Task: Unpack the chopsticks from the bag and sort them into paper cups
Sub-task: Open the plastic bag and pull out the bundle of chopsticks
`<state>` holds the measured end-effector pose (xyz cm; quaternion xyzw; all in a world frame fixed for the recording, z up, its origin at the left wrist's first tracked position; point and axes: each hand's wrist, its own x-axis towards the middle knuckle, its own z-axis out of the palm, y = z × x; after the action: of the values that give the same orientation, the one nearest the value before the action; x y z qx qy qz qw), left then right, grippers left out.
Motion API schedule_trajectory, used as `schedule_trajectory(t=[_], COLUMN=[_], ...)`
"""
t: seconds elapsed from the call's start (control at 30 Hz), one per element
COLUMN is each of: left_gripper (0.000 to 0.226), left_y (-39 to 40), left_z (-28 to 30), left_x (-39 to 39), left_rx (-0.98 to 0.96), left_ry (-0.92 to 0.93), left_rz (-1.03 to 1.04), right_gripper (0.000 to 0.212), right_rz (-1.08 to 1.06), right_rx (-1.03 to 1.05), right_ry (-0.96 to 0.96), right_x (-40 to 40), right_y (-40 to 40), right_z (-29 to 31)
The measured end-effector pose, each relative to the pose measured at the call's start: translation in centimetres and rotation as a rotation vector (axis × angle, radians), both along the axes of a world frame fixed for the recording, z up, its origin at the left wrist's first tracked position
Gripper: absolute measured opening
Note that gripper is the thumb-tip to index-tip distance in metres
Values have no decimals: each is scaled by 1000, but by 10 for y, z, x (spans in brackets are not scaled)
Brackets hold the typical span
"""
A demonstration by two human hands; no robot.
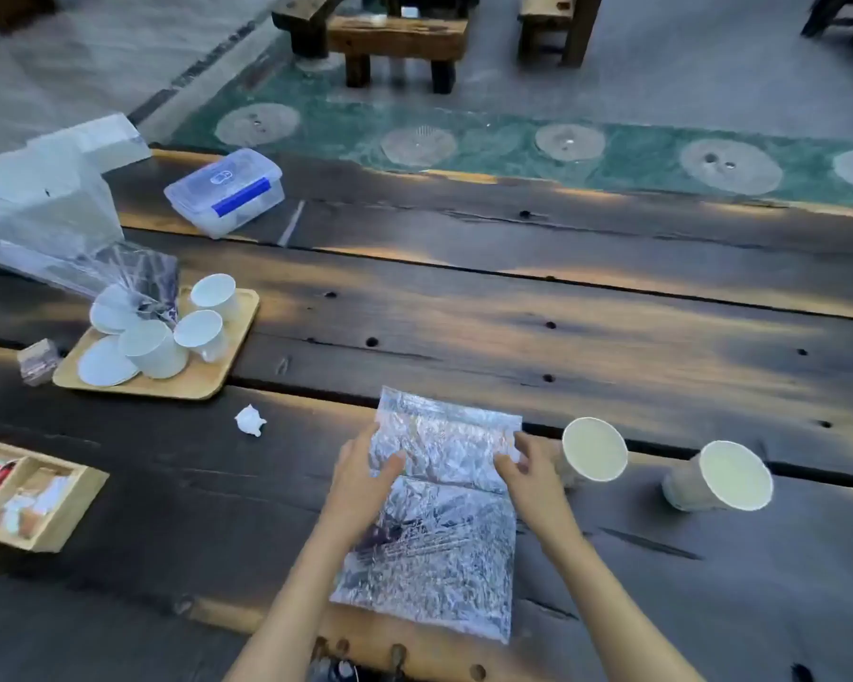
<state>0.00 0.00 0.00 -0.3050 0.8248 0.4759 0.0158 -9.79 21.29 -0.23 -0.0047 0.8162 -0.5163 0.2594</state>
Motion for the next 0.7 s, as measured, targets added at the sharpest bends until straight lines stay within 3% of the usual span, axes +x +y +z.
schedule_trajectory(t=[0.2,0.33,0.47,0.6,0.7], left_gripper=[49,43,42,32,24], left_y=[-41,-55,-64,-70,-74], left_z=[-53,-74,-88,-96,-93], left_x=[-35,-66,-92,-103,-99], left_rx=[200,221,215,190,276], left_ry=[-173,-186,-210,-213,-158], left_rz=[141,221,300,305,323], right_gripper=[53,35,49,7,19], right_rz=[-122,-210,-306,-368,-388], right_rx=[117,134,191,153,79], right_ry=[-216,-277,-258,-309,-322], right_x=[-26,-46,-59,-66,-66], right_y=[-10,-18,-27,-31,-31], right_z=[-37,-54,-66,-74,-76])
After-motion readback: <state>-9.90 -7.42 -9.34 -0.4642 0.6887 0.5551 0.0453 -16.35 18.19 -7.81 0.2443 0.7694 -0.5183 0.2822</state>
